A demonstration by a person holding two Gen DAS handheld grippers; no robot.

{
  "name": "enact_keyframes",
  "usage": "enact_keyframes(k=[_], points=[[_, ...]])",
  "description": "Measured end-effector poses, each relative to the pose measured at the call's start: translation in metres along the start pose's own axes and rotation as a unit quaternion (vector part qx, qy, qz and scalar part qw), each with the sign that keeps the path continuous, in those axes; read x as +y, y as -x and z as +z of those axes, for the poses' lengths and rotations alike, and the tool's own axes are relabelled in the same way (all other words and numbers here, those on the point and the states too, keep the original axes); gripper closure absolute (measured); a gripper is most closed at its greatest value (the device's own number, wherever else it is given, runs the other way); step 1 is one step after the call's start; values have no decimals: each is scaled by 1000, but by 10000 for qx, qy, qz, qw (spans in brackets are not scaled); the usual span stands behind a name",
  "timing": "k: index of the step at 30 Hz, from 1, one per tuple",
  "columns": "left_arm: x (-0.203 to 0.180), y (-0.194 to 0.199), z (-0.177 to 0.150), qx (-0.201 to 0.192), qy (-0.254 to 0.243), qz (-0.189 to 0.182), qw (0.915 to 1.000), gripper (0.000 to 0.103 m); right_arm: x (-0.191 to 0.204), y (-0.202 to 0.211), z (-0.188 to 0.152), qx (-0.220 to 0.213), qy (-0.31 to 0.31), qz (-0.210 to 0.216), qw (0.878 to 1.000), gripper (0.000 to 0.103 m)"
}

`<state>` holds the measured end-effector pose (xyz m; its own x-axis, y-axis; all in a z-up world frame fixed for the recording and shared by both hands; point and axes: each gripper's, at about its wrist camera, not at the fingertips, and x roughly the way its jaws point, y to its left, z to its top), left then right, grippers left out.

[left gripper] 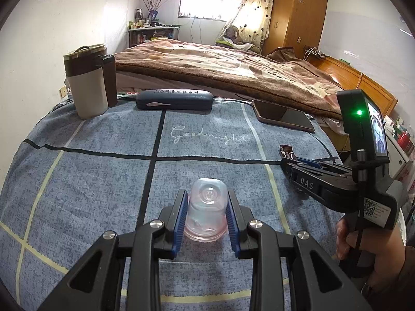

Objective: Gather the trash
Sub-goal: 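Lift the cup and coffee stick off the table with both grippers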

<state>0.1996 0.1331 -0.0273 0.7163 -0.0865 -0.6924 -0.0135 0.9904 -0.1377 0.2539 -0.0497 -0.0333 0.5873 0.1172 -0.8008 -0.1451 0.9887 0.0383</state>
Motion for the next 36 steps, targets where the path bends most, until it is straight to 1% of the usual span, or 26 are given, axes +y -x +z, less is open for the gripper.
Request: enact_keyframes(k=[6, 13, 19, 26, 28, 29, 31, 36], points=[[-3, 9, -1, -47, -37, 17, 10000, 73, 0, 12, -6, -78, -32, 172, 9998, 80], [-8, 27, -5, -142, -75, 17, 9999, 73, 1, 41, -14, -287, -1, 360, 9989, 81], [-16, 47, -10, -247, -138, 32, 9996, 73, -4, 64, -23, -458, -98, 509, 9976, 81], [-28, 70, -16, -346, -174, -79, 9992, 73, -12, 97, -39, -678, -173, 657, 9954, 81], [-30, 76, -17, -324, -103, -289, 9990, 73, -16, 106, -44, -731, -197, 680, 9948, 81], [-33, 79, -18, -331, -95, -318, 9989, 73, -17, 110, -47, -750, -197, 684, 9946, 81], [-40, 86, -20, -386, -176, -296, 9987, 73, -22, 118, -54, -762, -211, 658, 9947, 81], [-59, 98, -27, -395, -358, -376, 9979, 73, -39, 139, -67, -955, -364, 631, 9928, 81]])
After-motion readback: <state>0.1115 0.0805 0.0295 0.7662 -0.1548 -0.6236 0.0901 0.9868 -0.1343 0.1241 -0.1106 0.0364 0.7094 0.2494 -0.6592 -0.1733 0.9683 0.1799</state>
